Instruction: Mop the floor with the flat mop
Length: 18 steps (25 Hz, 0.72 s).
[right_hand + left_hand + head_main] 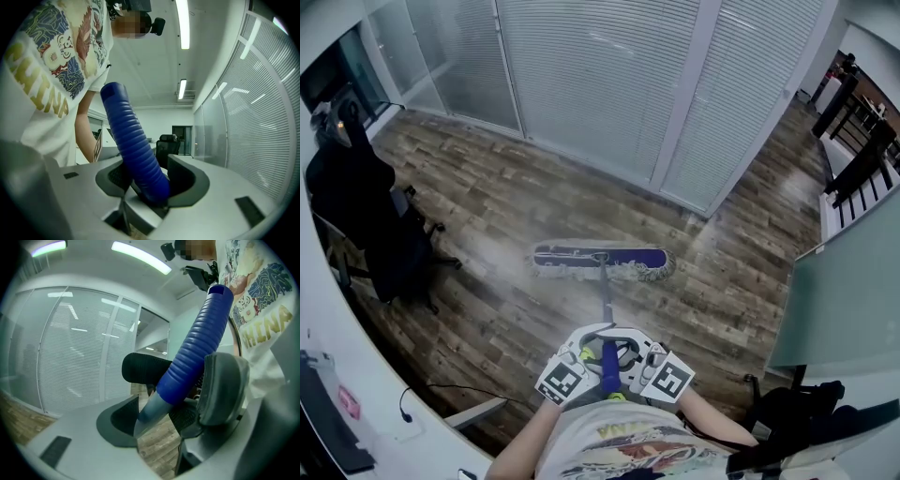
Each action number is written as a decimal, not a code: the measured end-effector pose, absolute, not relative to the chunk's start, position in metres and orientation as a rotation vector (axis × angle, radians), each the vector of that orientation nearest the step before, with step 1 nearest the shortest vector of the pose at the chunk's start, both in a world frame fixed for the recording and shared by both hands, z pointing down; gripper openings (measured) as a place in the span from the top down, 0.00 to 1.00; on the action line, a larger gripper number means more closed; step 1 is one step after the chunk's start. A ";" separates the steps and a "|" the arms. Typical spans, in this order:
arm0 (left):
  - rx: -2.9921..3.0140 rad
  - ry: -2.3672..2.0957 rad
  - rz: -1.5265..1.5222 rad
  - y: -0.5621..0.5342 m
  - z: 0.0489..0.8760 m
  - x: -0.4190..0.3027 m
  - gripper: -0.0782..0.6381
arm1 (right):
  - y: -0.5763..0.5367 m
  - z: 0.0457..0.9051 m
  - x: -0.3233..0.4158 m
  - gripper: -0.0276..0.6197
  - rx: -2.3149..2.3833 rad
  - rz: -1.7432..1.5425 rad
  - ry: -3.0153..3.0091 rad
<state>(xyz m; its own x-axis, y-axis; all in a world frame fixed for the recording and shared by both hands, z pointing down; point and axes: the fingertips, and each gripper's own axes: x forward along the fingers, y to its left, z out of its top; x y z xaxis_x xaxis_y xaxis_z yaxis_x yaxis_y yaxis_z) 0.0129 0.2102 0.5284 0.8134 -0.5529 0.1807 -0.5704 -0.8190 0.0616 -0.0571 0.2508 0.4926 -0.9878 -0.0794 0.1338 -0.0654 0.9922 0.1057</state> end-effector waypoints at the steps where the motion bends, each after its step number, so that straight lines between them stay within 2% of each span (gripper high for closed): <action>1: 2.881 -0.897 0.233 0.203 0.528 0.005 0.63 | 0.243 0.492 -0.066 0.64 0.110 -0.157 -3.000; 9: 2.888 -0.898 0.217 0.143 0.529 -0.046 0.63 | 0.183 0.490 -0.118 0.64 0.126 -0.196 -3.014; 18: 2.902 -0.889 0.228 0.089 0.537 -0.062 0.63 | 0.130 0.504 -0.134 0.64 0.126 -0.197 -2.968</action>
